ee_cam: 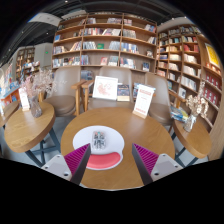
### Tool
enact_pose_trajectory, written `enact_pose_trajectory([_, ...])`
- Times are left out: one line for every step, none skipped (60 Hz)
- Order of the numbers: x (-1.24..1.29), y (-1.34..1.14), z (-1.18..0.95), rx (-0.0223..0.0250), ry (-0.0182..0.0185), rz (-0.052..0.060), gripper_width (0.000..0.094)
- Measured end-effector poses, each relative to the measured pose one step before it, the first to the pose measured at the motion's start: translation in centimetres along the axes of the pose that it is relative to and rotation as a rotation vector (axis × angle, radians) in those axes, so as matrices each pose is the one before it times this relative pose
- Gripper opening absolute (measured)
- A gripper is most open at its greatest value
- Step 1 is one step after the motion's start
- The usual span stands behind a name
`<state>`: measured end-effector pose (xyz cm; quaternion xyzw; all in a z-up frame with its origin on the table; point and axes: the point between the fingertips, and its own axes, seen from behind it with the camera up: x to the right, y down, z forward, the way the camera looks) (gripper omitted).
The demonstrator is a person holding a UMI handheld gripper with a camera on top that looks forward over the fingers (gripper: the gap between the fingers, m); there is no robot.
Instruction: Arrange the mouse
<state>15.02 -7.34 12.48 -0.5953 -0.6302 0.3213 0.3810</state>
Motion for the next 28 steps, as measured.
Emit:
enact_pose_trajectory([0.286, 0.194, -1.055, 0.00379, 0.00614, -0.0022, 0.0853])
enact_pose_trajectory([0.312, 0.218, -1.041, 0.00370, 0.00529, -0.0035, 0.0852])
enact_pose_trajectory([0.309, 0.268, -1.010, 0.00343, 0.00513, -0.0029, 0.0852])
enact_pose_trajectory([0.440, 0.186, -0.974, 0.00198, 0.00526, -0.0011, 0.0853])
enact_pose_trajectory([0.267, 0.357, -0.917, 0.00216, 0.00504, 0.0004, 0.0853])
enact_pose_trajectory([0.217, 0.347, -0.883, 0.00197, 0.00299, -0.0007, 0.0851])
enact_pose_trajectory([0.183, 0.329, -0.805, 0.00172, -0.00025, -0.0028, 0.0853])
enact_pose_trajectory([0.132, 0.333, -0.786, 0.00104, -0.00209, -0.0036, 0.0853])
enact_pose_trajectory([0.117, 0.327, -0.769, -0.00024, -0.00220, -0.0019, 0.0852])
enact_pose_trajectory([0.167, 0.300, -0.667, -0.00149, -0.00030, 0.0015, 0.0853])
enact_pose_trajectory([0.201, 0.345, -0.668, -0.00128, 0.00029, 0.0031, 0.0851])
enact_pose_trajectory([0.183, 0.275, -0.649, -0.00092, -0.00036, 0.0030, 0.0852])
enact_pose_trajectory([0.160, 0.238, -0.602, 0.00057, -0.00123, 0.0020, 0.0852])
enact_pose_trajectory([0.159, 0.250, -0.590, 0.00079, -0.00137, 0.0025, 0.0850])
enact_pose_trajectory([0.184, 0.195, -0.495, 0.00021, -0.00123, 0.0033, 0.0850])
enact_pose_trajectory([0.198, 0.201, -0.537, 0.00028, -0.00046, 0.0029, 0.0848])
enact_pose_trajectory([0.138, 0.133, -0.414, 0.00158, -0.00010, 0.0000, 0.0850])
enact_pose_trajectory([0.137, 0.152, -0.440, 0.00153, -0.00032, -0.0008, 0.0852])
enact_pose_trajectory([0.192, 0.147, -0.357, 0.00095, -0.00134, 0.0004, 0.0854])
enact_pose_trajectory([0.138, 0.183, -0.331, -0.00116, -0.00268, 0.0036, 0.0851])
enact_pose_trajectory([0.099, 0.228, -0.296, -0.00203, -0.00341, 0.0066, 0.0853])
enact_pose_trajectory([0.166, 0.178, -0.234, -0.00031, -0.00270, 0.0055, 0.0852])
enact_pose_trajectory([-0.021, 0.301, -0.291, 0.00109, 0.00074, 0.0010, 0.0853])
enact_pose_trajectory([0.246, 0.154, -0.172, -0.00037, 0.00243, -0.0046, 0.0853])
enact_pose_trajectory([0.277, 0.160, -0.144, -0.00054, 0.00318, -0.0054, 0.0852])
enact_pose_trajectory([0.242, 0.126, -0.144, 0.00087, 0.00387, -0.0044, 0.0850])
enact_pose_trajectory([0.240, 0.072, -0.125, 0.00105, 0.00305, -0.0022, 0.0849])
enact_pose_trajectory([0.182, 0.041, -0.089, -0.00019, 0.00156, 0.0018, 0.0851])
